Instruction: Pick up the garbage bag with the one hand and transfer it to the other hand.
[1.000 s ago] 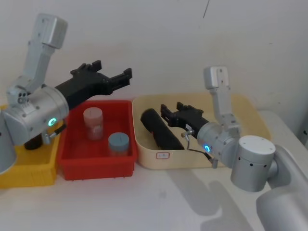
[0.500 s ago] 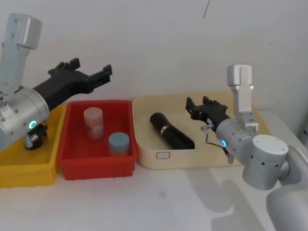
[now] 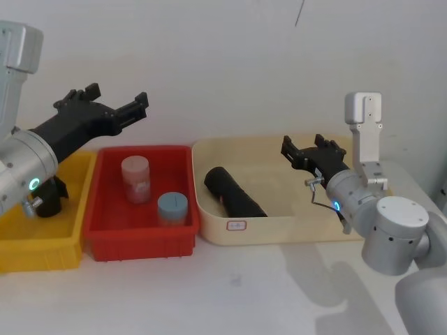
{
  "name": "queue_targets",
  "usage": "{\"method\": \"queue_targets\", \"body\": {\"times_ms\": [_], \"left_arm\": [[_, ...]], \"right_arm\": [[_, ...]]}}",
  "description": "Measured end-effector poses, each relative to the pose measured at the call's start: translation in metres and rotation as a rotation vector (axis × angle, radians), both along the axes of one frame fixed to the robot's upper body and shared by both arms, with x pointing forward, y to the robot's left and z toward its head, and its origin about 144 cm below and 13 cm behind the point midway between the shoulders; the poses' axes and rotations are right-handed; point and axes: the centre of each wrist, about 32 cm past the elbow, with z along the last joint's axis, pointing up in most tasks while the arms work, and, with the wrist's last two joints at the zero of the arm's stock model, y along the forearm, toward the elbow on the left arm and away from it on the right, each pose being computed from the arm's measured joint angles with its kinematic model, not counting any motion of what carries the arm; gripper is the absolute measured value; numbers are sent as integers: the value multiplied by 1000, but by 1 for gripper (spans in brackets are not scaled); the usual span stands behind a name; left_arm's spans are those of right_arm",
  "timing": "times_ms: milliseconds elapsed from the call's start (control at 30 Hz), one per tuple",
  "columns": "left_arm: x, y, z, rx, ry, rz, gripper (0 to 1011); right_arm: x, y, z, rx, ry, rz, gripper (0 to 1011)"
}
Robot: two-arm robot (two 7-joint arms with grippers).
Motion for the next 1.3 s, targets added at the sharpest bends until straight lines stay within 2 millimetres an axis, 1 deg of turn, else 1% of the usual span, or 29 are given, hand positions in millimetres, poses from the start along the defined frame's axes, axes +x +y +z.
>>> {"method": "queue_targets", "body": {"times_ms": [67, 100, 167, 267, 367, 500, 700, 800, 900, 933, 1133, 1300], "left_arm": [[-1, 1, 0, 0, -1, 4, 1001], [-1, 1, 0, 0, -1, 5, 1001], [-1, 1, 0, 0, -2, 6, 1001], [-1, 2, 0, 0, -3, 10, 1001], [-2, 3, 0, -1, -4, 12, 1001], [-2, 3, 0, -1, -4, 14, 1001], [-2, 3, 0, -1, -5, 16, 1001], [-2, 4, 0, -1, -5, 17, 1001], [-3, 4, 0, -1, -5, 18, 1001], [-3, 4, 0, -1, -5, 18, 1001], [-3, 4, 0, -1, -6, 19, 1001], [-3, 4, 0, -1, -6, 19, 1001]], "right_arm": [[0, -1, 0, -2, -4, -4, 748], [0, -1, 0, -3, -5, -6, 804], [0, -2, 0, -4, -7, -7, 842], [0, -3, 0, -5, -10, -11, 940], [0, -3, -1, -6, -9, -12, 996], [-1, -2, 1, -7, -6, -3, 1000], [-5, 6, 5, -9, 7, 44, 1000], [-8, 13, 7, -13, 17, 76, 1000], [-13, 25, 10, -28, 32, 120, 999], [-13, 25, 10, -28, 32, 120, 999], [-18, 44, 17, -64, 62, 183, 1000], [-20, 54, 22, -84, 86, 214, 1000]]}}
